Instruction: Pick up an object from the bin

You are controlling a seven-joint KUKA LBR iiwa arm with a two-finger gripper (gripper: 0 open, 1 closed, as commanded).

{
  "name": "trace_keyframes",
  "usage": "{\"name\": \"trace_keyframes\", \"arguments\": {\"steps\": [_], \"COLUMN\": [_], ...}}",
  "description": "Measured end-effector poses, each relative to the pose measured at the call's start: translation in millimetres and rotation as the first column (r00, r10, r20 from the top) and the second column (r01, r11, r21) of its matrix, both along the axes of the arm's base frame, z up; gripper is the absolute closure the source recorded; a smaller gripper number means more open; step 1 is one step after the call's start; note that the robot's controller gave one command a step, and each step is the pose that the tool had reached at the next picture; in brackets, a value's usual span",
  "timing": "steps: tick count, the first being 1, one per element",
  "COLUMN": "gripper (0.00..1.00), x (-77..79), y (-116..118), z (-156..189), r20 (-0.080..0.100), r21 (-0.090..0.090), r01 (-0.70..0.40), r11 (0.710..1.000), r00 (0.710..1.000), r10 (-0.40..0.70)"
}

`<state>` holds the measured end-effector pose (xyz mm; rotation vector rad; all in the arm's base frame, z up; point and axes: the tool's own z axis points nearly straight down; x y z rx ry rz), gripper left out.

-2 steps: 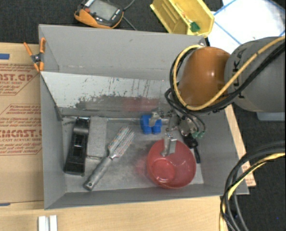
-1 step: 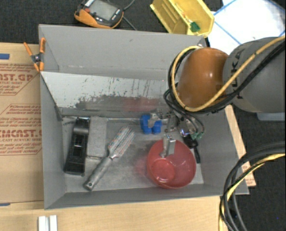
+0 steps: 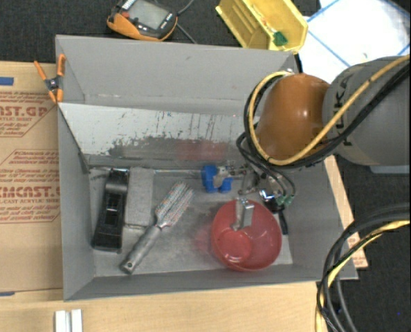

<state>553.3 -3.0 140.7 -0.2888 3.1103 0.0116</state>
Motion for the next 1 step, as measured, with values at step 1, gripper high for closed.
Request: {"name": "trace_keyframes", "arguments": {"steps": [1], "gripper": [0.0], "x": [-4.0], "y": [1.0], "z": [0.0], "r20": [0.0], "r21": [-0.002], "r01": [-0.078], "r11": [0.997], "r00": [0.997], "r10": [0.078]}}
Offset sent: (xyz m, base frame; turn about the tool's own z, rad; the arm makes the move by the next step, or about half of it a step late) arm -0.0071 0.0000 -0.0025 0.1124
